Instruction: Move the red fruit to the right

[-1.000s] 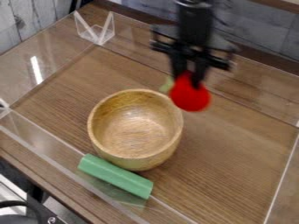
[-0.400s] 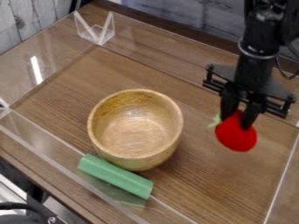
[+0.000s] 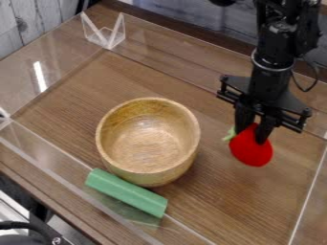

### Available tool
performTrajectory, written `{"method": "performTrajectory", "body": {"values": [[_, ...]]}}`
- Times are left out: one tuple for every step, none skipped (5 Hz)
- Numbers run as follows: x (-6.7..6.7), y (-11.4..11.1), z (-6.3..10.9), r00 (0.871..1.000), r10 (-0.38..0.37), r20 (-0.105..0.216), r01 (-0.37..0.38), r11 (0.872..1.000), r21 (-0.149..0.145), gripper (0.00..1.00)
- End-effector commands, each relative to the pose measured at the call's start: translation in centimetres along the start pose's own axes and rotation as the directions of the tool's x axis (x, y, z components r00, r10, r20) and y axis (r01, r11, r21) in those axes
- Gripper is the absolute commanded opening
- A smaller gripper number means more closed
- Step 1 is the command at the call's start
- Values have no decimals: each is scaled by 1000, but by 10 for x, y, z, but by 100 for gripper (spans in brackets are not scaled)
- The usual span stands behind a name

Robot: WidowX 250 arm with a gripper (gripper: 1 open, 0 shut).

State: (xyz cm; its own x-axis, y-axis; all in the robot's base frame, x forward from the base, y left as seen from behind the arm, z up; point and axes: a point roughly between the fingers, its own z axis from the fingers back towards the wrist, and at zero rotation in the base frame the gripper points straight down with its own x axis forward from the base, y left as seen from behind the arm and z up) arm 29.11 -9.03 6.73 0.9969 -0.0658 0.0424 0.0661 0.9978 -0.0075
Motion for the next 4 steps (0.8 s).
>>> {"method": "performTrajectory", "body": {"values": [[11,5,5,999,-14,37,15,1000,-10,0],[11,7,1,999,-25,34,26,1000,-12,0],[11,8,-1,999,-30,30,30,999,-14,100],[11,8,-2,999,-35,30,36,999,-17,100]]}}
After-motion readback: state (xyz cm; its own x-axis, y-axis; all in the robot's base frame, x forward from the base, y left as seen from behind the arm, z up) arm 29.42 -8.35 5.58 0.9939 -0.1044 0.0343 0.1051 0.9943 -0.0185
